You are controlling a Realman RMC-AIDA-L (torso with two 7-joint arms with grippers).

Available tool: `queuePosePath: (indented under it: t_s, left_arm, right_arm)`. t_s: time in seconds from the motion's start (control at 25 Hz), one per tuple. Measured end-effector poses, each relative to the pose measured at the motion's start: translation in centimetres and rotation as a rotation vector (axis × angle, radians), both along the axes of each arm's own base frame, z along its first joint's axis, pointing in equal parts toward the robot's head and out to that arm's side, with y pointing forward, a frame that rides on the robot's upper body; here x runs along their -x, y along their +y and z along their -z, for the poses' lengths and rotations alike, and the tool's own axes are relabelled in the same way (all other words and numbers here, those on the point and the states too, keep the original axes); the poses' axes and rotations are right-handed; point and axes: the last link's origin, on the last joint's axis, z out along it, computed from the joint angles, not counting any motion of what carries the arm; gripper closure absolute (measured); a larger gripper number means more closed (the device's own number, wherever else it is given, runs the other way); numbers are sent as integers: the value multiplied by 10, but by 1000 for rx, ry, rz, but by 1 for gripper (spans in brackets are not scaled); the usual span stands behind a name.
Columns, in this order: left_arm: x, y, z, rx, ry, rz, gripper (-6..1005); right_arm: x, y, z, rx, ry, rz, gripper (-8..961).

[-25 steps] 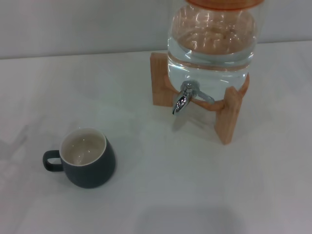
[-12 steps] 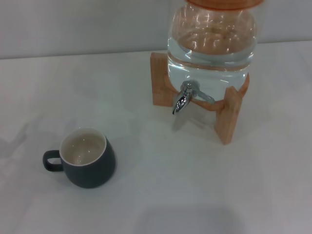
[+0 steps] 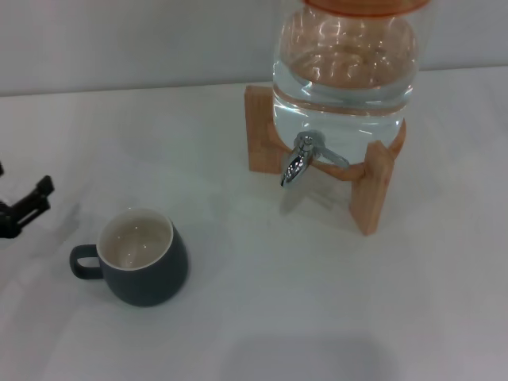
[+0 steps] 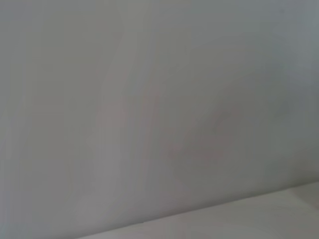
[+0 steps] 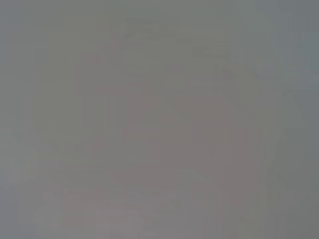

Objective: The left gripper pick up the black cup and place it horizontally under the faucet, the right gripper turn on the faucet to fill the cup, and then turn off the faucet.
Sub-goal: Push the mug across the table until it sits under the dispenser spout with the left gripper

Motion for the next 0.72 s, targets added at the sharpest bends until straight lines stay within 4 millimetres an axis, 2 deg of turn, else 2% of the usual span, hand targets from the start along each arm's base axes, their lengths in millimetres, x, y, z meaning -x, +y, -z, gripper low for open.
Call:
queuePosePath:
  t_s: [0.12,0.44,0.6,0.72]
  left_arm:
    - [-3,3,9,18,20,14,138]
    - [-5,1,9,24,14,34,138]
    - [-4,-6,1,8,-18,42,137]
    - [6,-16,-18,-47,-26,11,137]
  right_arm:
    - [0,0,-2,-1,-3,0,109]
    - [-1,-1,-5,-5,-8,7,110]
    - [-1,0,-7,-8,-10,10,110]
    - [-1,0,-7,-9,-12,10,110]
